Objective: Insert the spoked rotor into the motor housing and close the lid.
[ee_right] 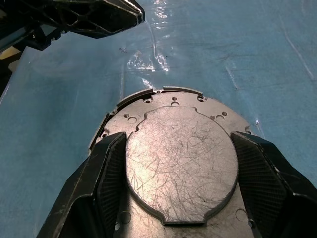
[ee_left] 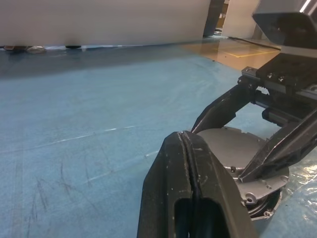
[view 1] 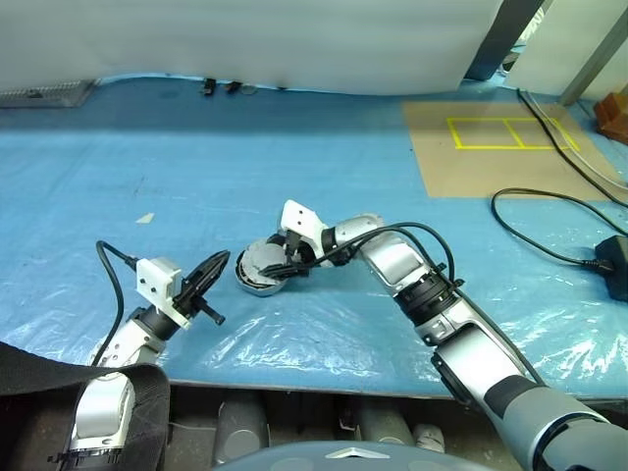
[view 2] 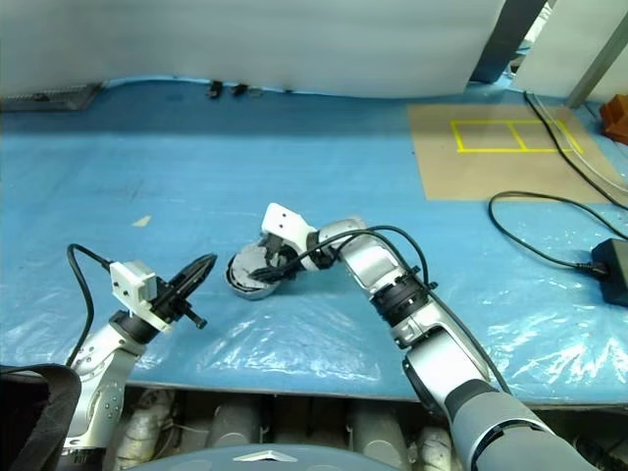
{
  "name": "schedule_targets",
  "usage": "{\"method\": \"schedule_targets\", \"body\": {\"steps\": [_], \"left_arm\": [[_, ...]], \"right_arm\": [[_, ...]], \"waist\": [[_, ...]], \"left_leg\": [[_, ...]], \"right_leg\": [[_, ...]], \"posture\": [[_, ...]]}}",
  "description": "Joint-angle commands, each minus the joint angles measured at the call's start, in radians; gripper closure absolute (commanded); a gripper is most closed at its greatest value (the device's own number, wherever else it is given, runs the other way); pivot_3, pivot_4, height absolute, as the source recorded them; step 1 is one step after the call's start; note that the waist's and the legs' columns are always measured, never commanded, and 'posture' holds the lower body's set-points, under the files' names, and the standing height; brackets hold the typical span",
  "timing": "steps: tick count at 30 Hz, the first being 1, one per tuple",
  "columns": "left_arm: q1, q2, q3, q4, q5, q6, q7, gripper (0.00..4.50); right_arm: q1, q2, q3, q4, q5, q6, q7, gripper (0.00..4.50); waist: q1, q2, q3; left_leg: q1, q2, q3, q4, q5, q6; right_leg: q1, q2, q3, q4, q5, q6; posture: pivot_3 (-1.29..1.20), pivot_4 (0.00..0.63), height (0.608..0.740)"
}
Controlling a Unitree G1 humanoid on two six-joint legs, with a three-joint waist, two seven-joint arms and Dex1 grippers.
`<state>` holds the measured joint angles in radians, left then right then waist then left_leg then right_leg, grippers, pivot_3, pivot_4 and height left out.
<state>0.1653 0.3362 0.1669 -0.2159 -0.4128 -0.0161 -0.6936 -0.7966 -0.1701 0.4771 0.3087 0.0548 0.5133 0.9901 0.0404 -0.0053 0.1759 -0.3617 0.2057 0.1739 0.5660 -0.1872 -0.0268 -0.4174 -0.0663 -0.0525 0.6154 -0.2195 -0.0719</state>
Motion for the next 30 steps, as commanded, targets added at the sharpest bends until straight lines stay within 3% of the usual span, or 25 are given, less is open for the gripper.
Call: {"method": "schedule_targets", "body": {"steps": [1,5,13,18,23,30], "left_arm": [[0.007,0.008,0.012,-0.022,-0.017,0.002,0.004,4.5],[-0.007,0.016,0.014,-0.013,-0.021,0.006,0.001,4.5],[-0.059,0.021,-0.006,0.012,-0.01,0.014,-0.01,4.5],[-0.084,0.012,-0.022,0.018,-0.006,0.018,-0.003,4.5],[-0.103,0.014,-0.04,0.017,0.001,0.032,0.006,4.5],[-0.112,0.032,-0.037,-0.047,-0.015,0.089,0.029,4.5]], "right_arm": [[-0.032,0.021,-0.003,-0.037,-0.004,0.087,-0.022,1.54],[-0.035,0.038,0.002,-0.049,-0.006,0.121,-0.033,1.54],[0.068,0.008,0.082,0.006,-0.104,0.0,-0.085,1.54],[0.131,0.038,0.049,-0.027,-0.072,0.078,-0.131,1.54],[0.134,0.065,0.007,-0.053,-0.022,0.167,-0.12,1.54],[0.127,0.013,0.077,0.017,-0.142,0.011,-0.163,1.54]], "waist": [[0.001,0.0,0.0],[0.002,0.0,0.0],[0.001,0.0,-0.001],[0.0,0.001,-0.001],[0.002,0.001,-0.001],[0.0,0.001,-0.002]], "left_leg": [[0.0,0.0,0.0,0.0,0.0,0.0],[0.0,0.0,0.0,0.0,0.0,0.0],[0.002,0.0,0.0,0.0,0.002,-0.003],[0.018,0.0,-0.001,-0.002,0.0,0.0],[0.018,-0.001,-0.002,-0.002,0.0,0.0],[0.018,-0.001,-0.002,-0.004,-0.001,-0.002]], "right_leg": [[0.0,0.0,0.0,0.0,0.0,0.0],[0.0,0.0,0.0,0.0,0.0,0.0],[0.002,0.0,0.001,0.001,0.0,0.0],[0.014,0.0,0.003,0.0,-0.004,0.007],[0.015,0.0,0.005,0.0,-0.005,0.008],[0.015,0.0,0.005,-0.002,-0.002,0.003]], "posture": [[0.0,0.15,0.74],[0.0,0.15,0.74],[0.0,0.15,0.74],[0.0,0.15,0.74],[0.0,0.15,0.74],[0.0,0.15,0.74]]}}
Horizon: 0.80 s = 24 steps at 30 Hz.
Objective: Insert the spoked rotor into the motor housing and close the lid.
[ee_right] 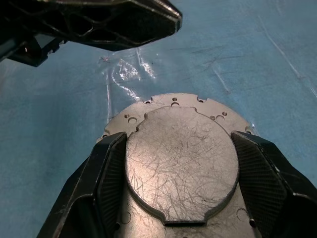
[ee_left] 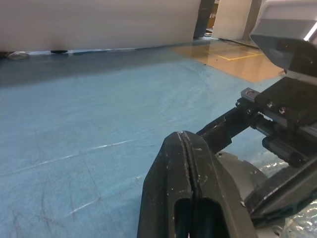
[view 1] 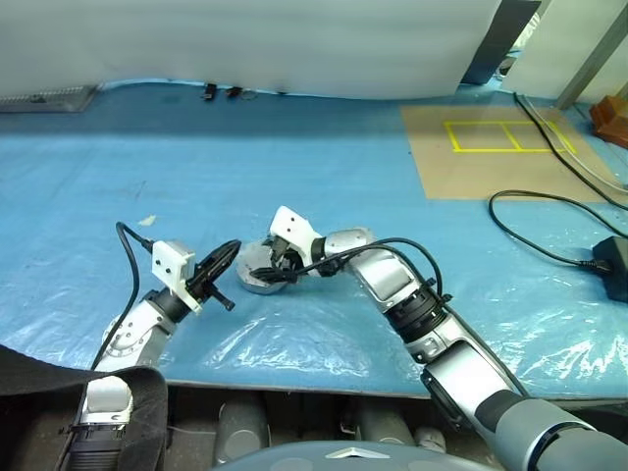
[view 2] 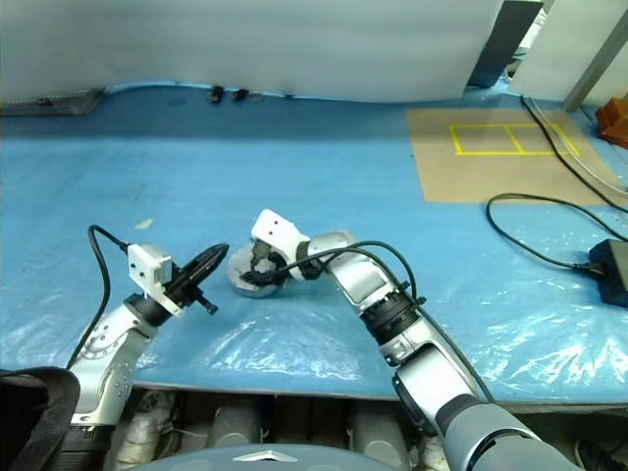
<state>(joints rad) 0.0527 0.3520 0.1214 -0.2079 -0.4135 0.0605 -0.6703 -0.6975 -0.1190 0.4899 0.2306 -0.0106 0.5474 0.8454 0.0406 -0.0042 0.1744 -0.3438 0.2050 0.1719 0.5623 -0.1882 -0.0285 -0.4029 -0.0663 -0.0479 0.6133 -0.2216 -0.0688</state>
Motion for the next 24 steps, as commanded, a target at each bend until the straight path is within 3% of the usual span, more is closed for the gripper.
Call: {"method": "schedule_targets", "body": {"steps": [1,12,24], "left_arm": [[0.0,0.02,0.008,-0.06,-0.015,0.019,0.004,4.5],[-0.034,0.064,-0.042,0.015,0.027,0.047,-0.05,4.5],[-0.133,0.111,-0.156,0.192,0.165,-0.005,-0.131,4.5]], "right_arm": [[0.028,-0.042,0.068,0.102,-0.085,-0.038,-0.023,1.54],[0.036,-0.041,0.044,0.052,-0.059,0.0,-0.025,1.54],[0.0,-0.015,0.021,0.026,-0.038,0.037,-0.019,1.54]], "waist": [[0.001,0.001,-0.001],[0.002,0.004,-0.002],[0.004,0.004,-0.002]], "left_leg": [[0.0,0.0,0.0,0.0,0.0,0.0],[0.003,0.0,-0.001,0.0,0.0,0.0],[0.001,0.0,-0.001,-0.001,0.0,0.0]], "right_leg": [[0.0,0.0,0.0,0.0,-0.001,0.001],[0.002,0.0,0.0,0.001,-0.003,0.005],[0.001,0.0,0.0,-0.001,-0.003,0.005]], "posture": [[0.0,0.15,0.74],[0.0,0.15,0.74],[0.0,0.15,0.74]]}}
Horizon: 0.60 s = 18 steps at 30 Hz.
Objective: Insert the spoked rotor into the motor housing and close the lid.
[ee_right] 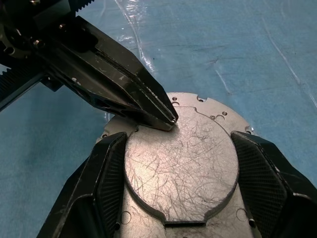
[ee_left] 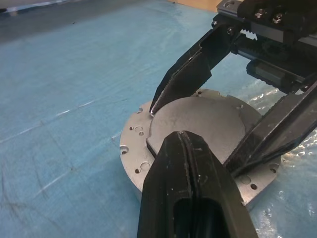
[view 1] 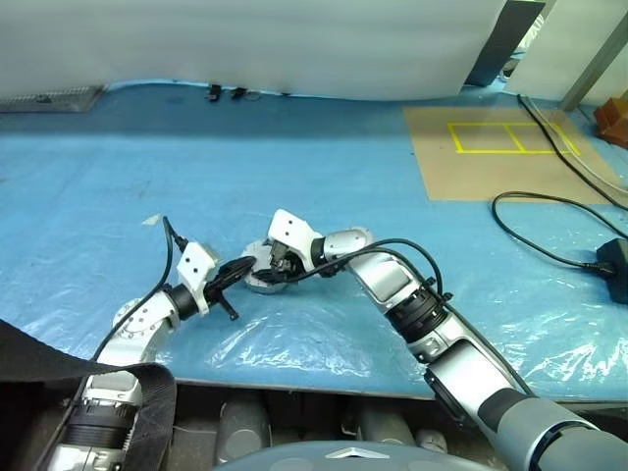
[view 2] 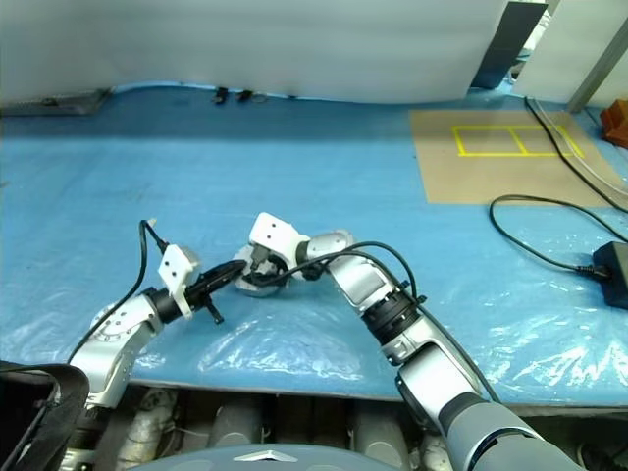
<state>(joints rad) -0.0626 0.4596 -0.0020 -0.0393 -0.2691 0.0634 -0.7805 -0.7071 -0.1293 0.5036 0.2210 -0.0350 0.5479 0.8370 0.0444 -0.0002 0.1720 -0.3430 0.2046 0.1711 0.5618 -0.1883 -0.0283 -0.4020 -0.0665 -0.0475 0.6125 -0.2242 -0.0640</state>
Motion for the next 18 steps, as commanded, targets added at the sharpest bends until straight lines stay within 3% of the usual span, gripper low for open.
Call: {"method": "schedule_targets", "body": {"steps": [1,6,9,11,18], "left_arm": [[-0.027,0.008,-0.042,0.034,0.032,-0.008,-0.025,4.5],[-0.065,0.036,-0.065,0.065,0.052,0.021,-0.056,4.5],[-0.068,0.051,-0.065,0.068,0.054,0.034,-0.063,4.5],[-0.066,0.058,-0.07,0.071,0.053,0.042,-0.073,4.5],[-0.07,0.068,-0.092,0.058,0.04,0.075,-0.121,4.5]], "right_arm": [[0.01,-0.004,0.004,0.035,-0.011,0.038,-0.009,1.54],[0.0,-0.006,0.0,0.02,0.01,0.043,0.028,1.54],[-0.006,-0.005,-0.013,0.009,0.018,0.035,0.033,0.44],[-0.006,-0.004,-0.021,-0.004,0.032,0.039,0.043,0.02],[0.062,-0.056,-0.05,-0.099,0.08,-0.092,0.109,0.02]], "waist": [[0.0,0.0,0.0],[0.002,0.001,-0.001],[0.001,0.001,-0.001],[0.001,0.001,-0.001],[0.003,0.001,-0.001]], "left_leg": [[0.0,0.0,0.0,0.0,0.0,0.0],[0.0,0.0,0.0,0.0,0.0,0.0],[0.0,0.0,0.0,0.0,0.0,0.0],[-0.001,0.0,0.0,0.0,0.0,0.0],[-0.004,0.0,0.001,-0.002,0.0,0.0]], "right_leg": [[0.0,0.0,0.0,0.0,0.0,0.0],[0.0,0.0,0.0,0.0,0.0,0.0],[0.0,0.0,0.0,0.0,0.0,0.0],[0.0,0.0,0.0,0.0,0.0,0.0],[-0.001,0.0,0.0,-0.005,0.003,-0.005]], "posture": [[0.0,0.15,0.74],[0.0,0.15,0.74],[0.0,0.15,0.74],[0.0,0.15,0.74],[0.0,0.15,0.74]]}}
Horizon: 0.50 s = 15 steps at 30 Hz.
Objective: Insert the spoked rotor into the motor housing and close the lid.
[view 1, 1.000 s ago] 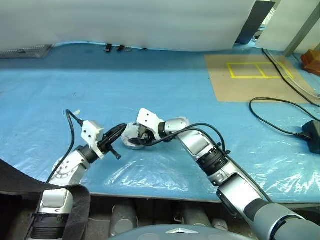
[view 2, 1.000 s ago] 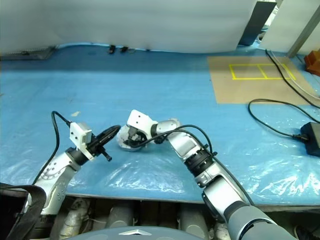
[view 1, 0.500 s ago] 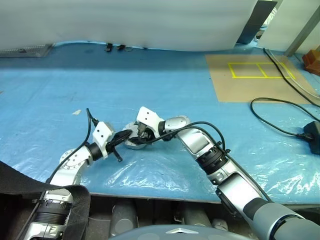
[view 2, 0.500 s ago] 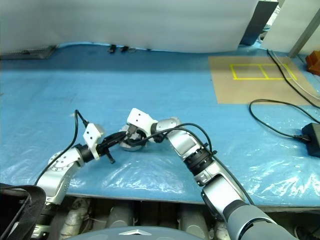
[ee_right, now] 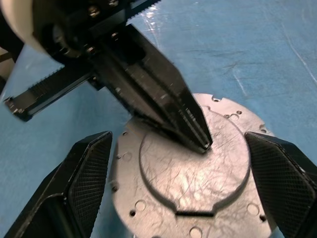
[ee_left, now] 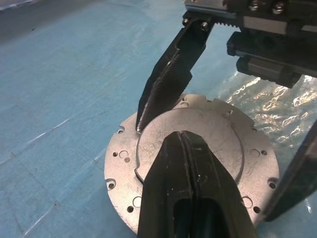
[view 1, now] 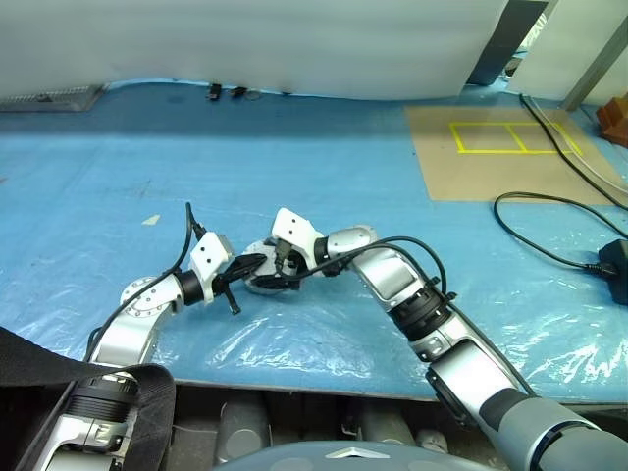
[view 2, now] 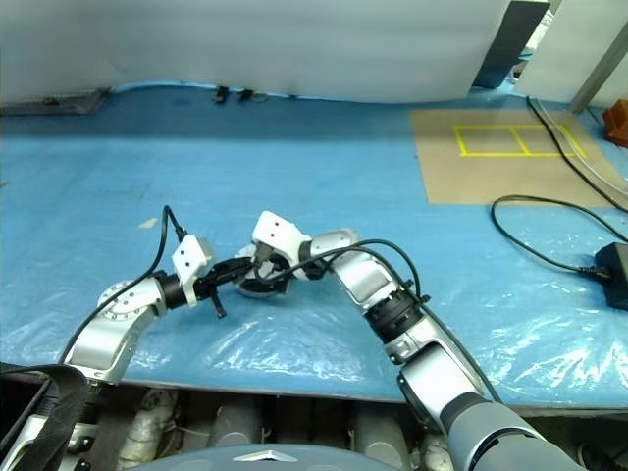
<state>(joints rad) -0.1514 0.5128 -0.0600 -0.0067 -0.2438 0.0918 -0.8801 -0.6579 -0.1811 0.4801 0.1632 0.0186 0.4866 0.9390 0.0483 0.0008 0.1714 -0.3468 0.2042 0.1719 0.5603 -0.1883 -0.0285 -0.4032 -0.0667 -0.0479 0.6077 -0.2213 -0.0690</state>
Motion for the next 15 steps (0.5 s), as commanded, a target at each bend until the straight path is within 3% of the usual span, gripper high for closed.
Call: {"method": "schedule_targets", "body": {"steps": [1,4,10,13,15], "left_arm": [[0.018,0.017,-0.035,0.024,0.014,0.052,-0.024,4.5],[0.018,0.022,-0.036,0.022,0.016,0.059,-0.028,4.5],[0.005,0.019,-0.034,0.033,0.016,0.064,-0.026,4.5],[0.0,0.016,-0.035,0.037,0.018,0.065,-0.028,4.5],[-0.005,0.015,-0.037,0.039,0.02,0.064,-0.026,4.5]], "right_arm": [[0.018,-0.009,-0.04,-0.037,0.023,-0.045,-0.009,0.02],[0.027,-0.014,-0.092,-0.012,0.017,-0.095,-0.073,0.02],[0.022,-0.015,-0.239,-0.003,0.114,0.048,-0.122,0.02],[0.011,-0.036,-0.275,-0.015,0.239,0.407,-0.069,0.02],[0.015,-0.062,-0.263,-0.035,0.294,0.553,-0.027,0.02]], "waist": [[-0.002,0.0,0.0],[-0.003,0.0,0.0],[-0.003,0.0,0.0],[-0.002,0.0,0.0],[0.001,0.0,0.0]], "left_leg": [[0.0,0.0,0.0,0.0,0.0,0.0],[-0.001,0.0,0.0,-0.001,0.0,0.0],[-0.001,0.0,0.001,-0.001,0.0,0.0],[-0.001,0.0,0.001,-0.002,0.0,0.0],[-0.001,0.0,0.001,-0.002,0.0,0.0]], "right_leg": [[-0.001,0.0,0.0,0.0,0.0,0.0],[-0.002,0.0,0.0,0.0,0.001,-0.001],[-0.002,0.0,0.0,0.0,0.0,-0.001],[-0.002,0.0,0.0,0.0,0.001,-0.001],[-0.002,0.0,0.0,0.0,0.001,-0.001]], "posture": [[0.0,0.15,0.74],[0.0,0.15,0.74],[0.0,0.15,0.74],[0.0,0.15,0.74],[0.0,0.15,0.74]]}}
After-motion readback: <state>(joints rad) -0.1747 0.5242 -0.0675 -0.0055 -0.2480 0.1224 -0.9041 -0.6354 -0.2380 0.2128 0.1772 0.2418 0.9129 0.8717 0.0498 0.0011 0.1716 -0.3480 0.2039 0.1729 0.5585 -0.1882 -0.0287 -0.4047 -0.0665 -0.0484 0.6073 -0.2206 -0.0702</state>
